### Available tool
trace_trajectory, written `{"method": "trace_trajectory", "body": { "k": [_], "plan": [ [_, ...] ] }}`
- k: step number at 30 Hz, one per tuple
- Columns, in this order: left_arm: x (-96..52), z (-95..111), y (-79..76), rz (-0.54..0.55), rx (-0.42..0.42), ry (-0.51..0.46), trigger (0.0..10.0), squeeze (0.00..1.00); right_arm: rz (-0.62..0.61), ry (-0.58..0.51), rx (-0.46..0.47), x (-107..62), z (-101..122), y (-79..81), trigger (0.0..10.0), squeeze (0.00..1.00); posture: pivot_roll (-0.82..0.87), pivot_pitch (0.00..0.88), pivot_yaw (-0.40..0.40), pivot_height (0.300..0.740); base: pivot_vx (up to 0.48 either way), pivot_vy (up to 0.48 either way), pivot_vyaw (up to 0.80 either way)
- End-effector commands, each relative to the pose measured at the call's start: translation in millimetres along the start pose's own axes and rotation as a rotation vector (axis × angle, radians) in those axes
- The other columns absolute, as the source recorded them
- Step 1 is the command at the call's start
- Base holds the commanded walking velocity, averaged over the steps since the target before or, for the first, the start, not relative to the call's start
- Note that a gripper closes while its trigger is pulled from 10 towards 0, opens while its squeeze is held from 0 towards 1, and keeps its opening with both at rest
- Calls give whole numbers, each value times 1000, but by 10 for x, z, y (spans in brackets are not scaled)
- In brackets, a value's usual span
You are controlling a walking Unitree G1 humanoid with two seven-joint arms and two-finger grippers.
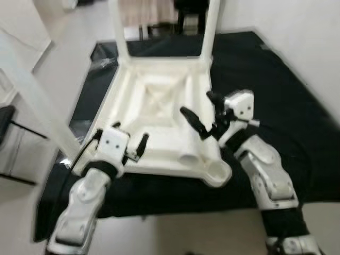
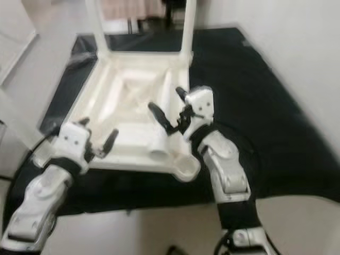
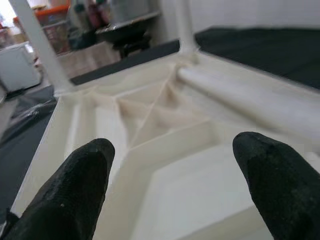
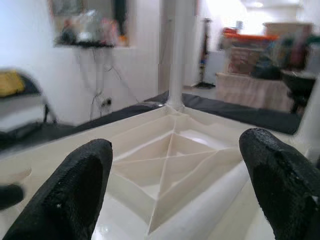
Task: Building children table
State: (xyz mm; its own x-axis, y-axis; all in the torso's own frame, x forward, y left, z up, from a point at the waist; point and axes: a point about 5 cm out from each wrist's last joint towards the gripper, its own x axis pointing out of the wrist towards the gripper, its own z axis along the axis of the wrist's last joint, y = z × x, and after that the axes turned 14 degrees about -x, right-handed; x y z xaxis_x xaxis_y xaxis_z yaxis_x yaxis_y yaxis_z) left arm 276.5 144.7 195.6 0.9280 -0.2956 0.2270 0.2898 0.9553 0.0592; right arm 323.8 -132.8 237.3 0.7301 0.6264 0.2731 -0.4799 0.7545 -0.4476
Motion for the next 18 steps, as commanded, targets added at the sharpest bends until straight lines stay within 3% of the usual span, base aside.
{"method": "trace_trajectory", "body": {
  "k": [1, 3, 9, 14, 18],
  "plan": [
    [-47, -63, 26, 12, -1, 36, 10000, 0, 75, 6, -32, -28, -13, 90, 10000, 0, 71, 170, -40, 740, 0, 0, 0],
    [-62, -79, -15, -21, -17, 48, 10000, 0, 145, 27, -96, -125, -17, 76, 10000, 0, 71, 170, -39, 740, 0, 0, 0],
    [-122, -106, -96, -89, -58, 76, 10000, 0, 317, 73, -164, -337, 10, 70, 10000, 0, 66, 170, -38, 740, 0, 0, 0],
    [-243, -219, -83, -82, -94, 145, 10000, 0, 359, 218, -274, -473, -66, 68, 10000, 0, 58, 172, -40, 740, 0, 0, 0],
    [-351, -268, -84, -100, -125, 184, 10000, 0, 389, 258, -260, -574, -101, 123, 10000, 0, 60, 179, -43, 740, 0, 0, 0]
  ]
}}
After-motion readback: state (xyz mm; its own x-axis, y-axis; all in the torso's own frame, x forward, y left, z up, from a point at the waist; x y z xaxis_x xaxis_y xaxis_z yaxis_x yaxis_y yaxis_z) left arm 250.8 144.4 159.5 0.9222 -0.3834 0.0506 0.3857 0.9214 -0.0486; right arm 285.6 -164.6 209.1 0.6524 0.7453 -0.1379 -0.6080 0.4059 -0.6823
